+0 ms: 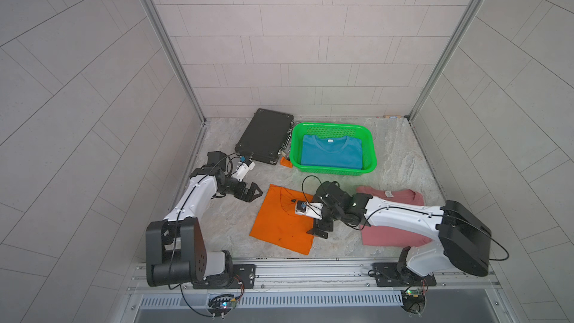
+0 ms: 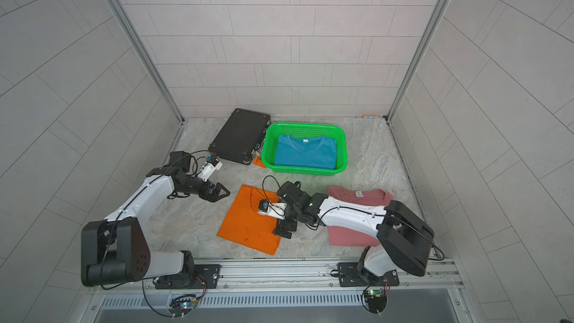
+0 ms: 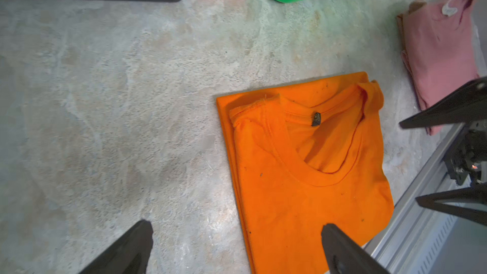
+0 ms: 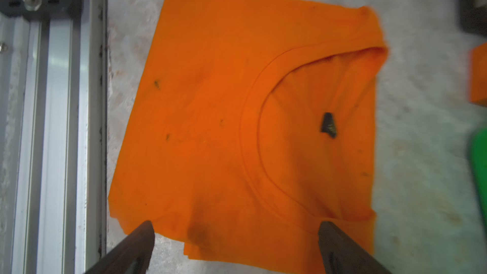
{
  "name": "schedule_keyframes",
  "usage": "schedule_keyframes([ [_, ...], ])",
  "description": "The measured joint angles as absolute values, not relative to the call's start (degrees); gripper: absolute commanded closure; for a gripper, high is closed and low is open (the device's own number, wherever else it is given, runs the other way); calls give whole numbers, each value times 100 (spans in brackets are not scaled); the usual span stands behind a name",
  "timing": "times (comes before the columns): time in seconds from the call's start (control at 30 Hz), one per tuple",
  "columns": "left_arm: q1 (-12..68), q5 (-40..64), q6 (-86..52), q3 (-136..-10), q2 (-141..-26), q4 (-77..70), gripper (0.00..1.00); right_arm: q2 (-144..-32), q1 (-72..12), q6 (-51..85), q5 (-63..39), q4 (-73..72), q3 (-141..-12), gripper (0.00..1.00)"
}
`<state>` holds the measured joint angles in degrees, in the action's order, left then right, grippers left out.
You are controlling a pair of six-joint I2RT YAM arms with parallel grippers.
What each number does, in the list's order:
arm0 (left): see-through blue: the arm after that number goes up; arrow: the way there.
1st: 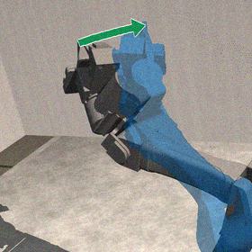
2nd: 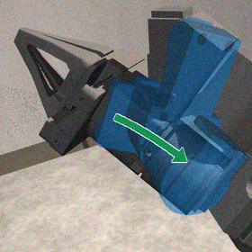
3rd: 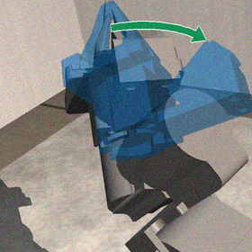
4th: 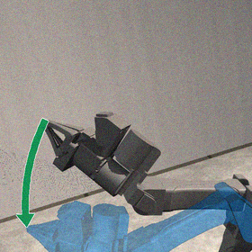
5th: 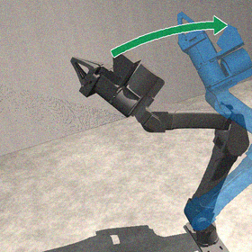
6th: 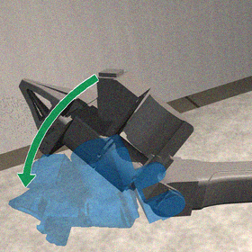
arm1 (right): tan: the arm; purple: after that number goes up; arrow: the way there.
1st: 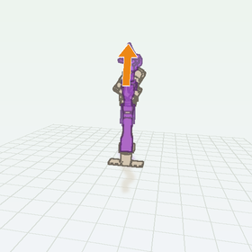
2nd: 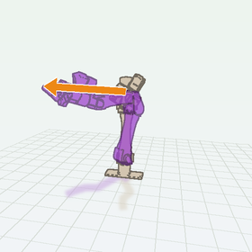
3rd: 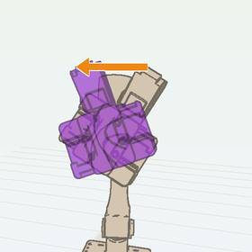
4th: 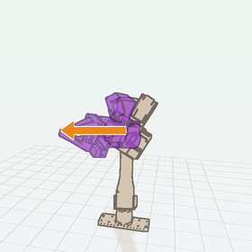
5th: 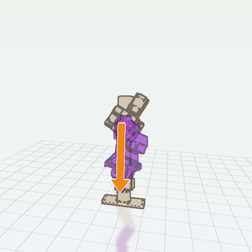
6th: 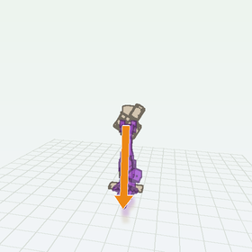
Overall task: Put the folded t-shirts into the basket
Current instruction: Move the T-shirt to the center of the board, then pick up the T-shirt from the center of the board.
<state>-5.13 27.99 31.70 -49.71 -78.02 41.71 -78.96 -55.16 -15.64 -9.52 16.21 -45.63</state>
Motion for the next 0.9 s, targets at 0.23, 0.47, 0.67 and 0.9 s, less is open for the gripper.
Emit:
schedule_keyframes([
  [0.23, -344, 3251, 2329, -5109, -8471, 4051, 7, -6836, -5113, 1964, 408, 1887, -4609, 0],
  [0.47, -276, 3457, 1160, -5107, -8833, 3562, 11, -6965, -4657, 4075, -196, 2580, -4517, 18],
  [0.67, -252, 3612, 161, -5245, -9714, 3264, 22, -7266, -4058, 5035, -1076, 1966, -3667, 29],
  [0.9, -244, 3771, -353, -5352, -10073, 3168, 22, -7850, -3793, 5417, -1634, 1234, -3474, 35],
])
